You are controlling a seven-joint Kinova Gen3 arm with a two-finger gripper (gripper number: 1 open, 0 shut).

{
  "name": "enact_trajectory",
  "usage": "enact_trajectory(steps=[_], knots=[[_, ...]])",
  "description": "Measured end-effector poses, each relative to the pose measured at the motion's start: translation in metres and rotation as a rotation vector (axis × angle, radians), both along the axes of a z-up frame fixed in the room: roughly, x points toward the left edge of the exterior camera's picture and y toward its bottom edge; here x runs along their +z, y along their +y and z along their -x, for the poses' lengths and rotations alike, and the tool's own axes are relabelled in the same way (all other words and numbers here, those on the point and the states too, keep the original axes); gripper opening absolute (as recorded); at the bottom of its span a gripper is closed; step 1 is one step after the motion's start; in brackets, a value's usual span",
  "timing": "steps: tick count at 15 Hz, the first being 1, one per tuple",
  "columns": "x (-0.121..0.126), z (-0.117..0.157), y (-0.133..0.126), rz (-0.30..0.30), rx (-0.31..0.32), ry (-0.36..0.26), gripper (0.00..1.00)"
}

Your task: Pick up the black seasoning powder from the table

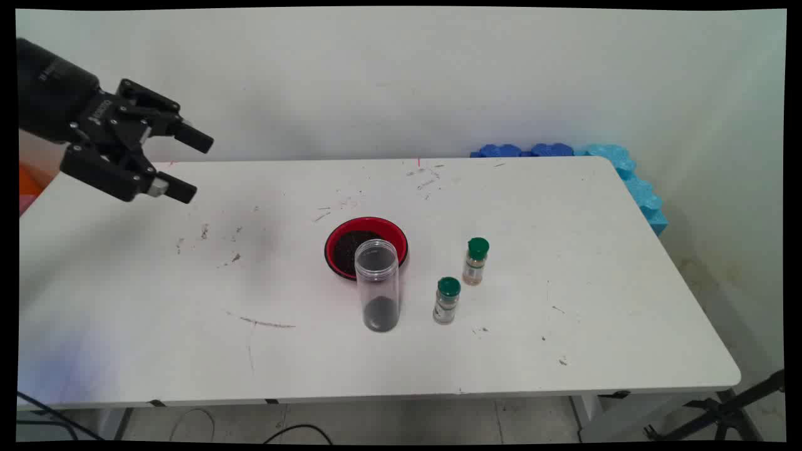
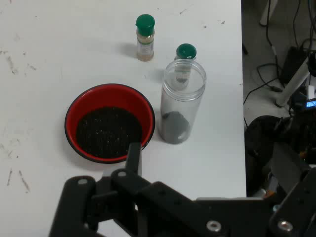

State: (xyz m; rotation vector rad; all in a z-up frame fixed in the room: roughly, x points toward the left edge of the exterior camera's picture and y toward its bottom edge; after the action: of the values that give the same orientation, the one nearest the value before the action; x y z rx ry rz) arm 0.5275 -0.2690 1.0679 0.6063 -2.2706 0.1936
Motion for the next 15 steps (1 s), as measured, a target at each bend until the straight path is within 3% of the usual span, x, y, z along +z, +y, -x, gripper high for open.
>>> enact_trajectory(steps=[6,15], knots=[[-0.033,0.021,-0.014,-0.009,0.024,0.015,1.0],[-0.132,0.083,-0.026,-0.054,0.047,-0.034,1.0]])
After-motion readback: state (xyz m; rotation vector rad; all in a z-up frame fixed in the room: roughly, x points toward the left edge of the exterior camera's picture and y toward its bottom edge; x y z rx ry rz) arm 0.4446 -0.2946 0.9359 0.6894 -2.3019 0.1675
